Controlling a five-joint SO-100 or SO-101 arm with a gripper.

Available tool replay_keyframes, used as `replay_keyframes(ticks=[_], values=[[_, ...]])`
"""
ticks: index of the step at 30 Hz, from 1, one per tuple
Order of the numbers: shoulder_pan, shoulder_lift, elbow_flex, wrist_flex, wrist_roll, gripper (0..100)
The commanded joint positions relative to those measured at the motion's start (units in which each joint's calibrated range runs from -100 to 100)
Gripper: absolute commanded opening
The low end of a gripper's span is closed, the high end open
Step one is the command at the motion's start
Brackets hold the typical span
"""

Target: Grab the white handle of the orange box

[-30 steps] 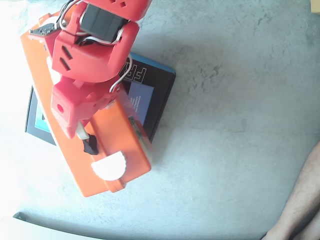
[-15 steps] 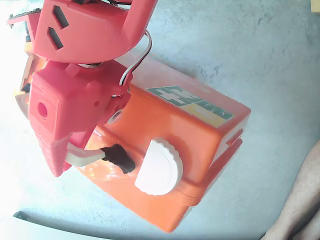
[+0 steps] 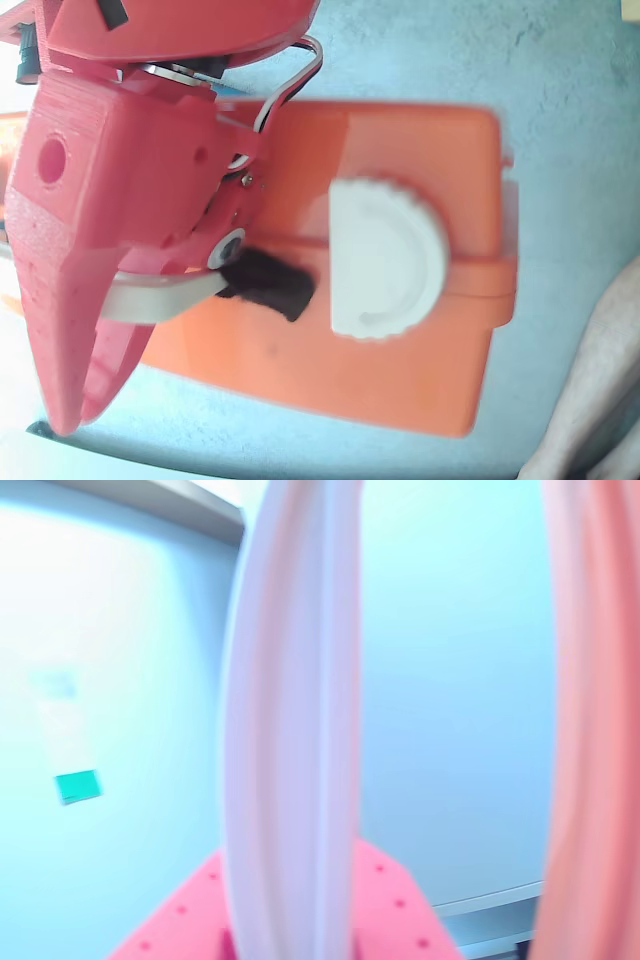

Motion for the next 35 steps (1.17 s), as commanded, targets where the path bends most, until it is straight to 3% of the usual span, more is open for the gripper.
replay_keyframes(ticks=[1, 35], values=[[1.2, 0.89, 14.95, 8.39, 0.37, 2], [4.3, 0.39, 14.33, 7.97, 1.73, 2]])
